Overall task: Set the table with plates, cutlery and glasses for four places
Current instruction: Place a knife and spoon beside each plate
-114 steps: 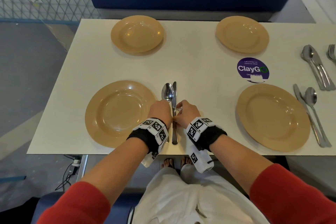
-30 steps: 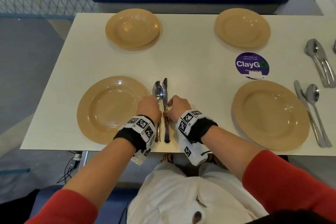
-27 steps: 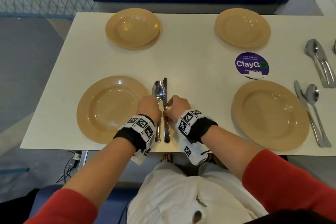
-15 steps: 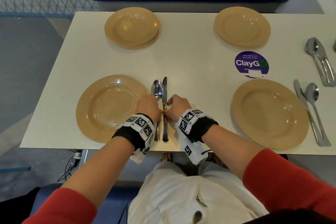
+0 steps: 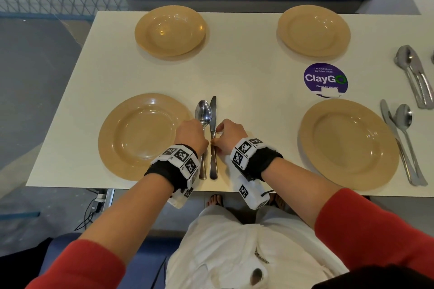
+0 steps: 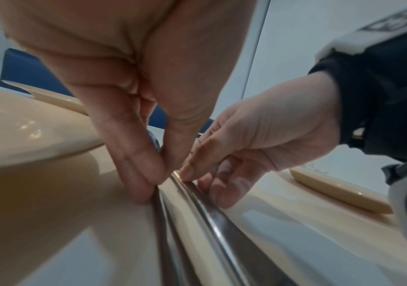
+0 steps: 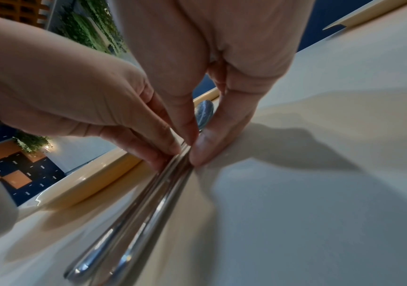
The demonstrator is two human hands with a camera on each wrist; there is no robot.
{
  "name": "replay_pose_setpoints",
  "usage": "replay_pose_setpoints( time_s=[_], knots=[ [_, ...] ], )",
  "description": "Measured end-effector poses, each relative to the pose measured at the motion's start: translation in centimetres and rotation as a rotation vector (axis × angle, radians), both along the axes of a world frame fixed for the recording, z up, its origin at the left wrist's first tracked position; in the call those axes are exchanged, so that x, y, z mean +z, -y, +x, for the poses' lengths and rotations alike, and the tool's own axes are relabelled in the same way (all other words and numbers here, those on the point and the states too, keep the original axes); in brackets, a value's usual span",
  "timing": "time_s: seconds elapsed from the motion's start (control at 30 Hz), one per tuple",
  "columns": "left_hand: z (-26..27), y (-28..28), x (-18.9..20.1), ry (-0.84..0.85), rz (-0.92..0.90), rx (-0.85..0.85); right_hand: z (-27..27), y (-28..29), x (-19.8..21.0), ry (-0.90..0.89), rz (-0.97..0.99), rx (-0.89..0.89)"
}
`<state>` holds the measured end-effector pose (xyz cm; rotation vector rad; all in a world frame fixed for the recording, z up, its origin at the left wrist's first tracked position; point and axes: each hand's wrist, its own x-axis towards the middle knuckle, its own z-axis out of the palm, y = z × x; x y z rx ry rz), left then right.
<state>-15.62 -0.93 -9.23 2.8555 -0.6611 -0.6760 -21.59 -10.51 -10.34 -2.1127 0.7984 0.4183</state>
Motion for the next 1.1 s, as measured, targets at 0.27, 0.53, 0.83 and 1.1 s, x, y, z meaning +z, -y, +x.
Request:
replay_pose_setpoints(
  time_s=[0.27,0.53,0.83,1.1],
  knots=[
    [-0.2,-0.1,0.4,0.011,-0.027,0.013,0.1,-0.1,-0.2,0.007,0.019,-0.009],
    [0.7,0.7,1.7,0.023,-0.051,0.047,-0.2,1.0,-0.3,0.007,0.014,0.000],
    [-0.8,8.2,4.4,-0.040,-0.355,-0.016,-2.1,8.9,3.0,0.140,-0.074,-0.106],
    [-8.9,29.0,5.5,-0.192,-0.587,-0.202,-11.8,31.2,6.1,0.261,-0.343,-0.459]
  ],
)
